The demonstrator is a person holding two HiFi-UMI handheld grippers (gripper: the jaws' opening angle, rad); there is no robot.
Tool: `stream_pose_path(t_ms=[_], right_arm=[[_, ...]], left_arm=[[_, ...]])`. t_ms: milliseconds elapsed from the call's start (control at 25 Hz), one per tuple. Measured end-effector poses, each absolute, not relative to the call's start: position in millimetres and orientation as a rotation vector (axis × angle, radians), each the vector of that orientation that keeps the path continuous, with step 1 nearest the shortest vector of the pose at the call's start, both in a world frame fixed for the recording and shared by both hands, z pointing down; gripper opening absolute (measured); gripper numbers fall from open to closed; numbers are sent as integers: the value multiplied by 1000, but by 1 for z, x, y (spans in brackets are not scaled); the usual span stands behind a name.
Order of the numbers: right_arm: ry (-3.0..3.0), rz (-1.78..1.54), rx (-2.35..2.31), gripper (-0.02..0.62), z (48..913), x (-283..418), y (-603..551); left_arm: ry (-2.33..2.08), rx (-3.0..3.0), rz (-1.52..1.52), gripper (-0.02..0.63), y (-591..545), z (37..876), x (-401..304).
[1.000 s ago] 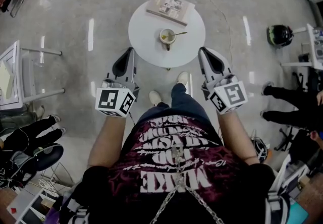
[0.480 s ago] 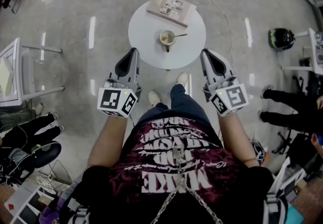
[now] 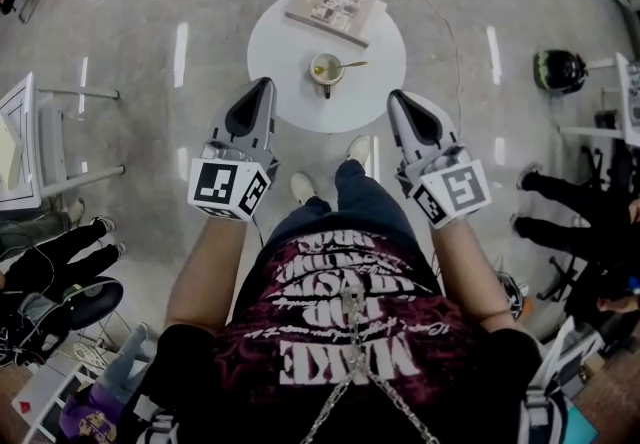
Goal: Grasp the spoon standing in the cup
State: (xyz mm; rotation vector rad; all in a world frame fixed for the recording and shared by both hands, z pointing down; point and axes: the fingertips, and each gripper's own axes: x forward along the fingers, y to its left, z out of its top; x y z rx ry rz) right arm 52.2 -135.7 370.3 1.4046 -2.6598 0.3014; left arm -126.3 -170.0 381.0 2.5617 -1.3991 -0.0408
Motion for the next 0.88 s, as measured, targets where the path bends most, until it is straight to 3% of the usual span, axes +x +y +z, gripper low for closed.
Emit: stream_pose_path(t_ms=[880], right_arm=[[-2691,398,1242,34,401,106,-219]], left_arm=[[-1503,2441,44,25,-223,413,-78]])
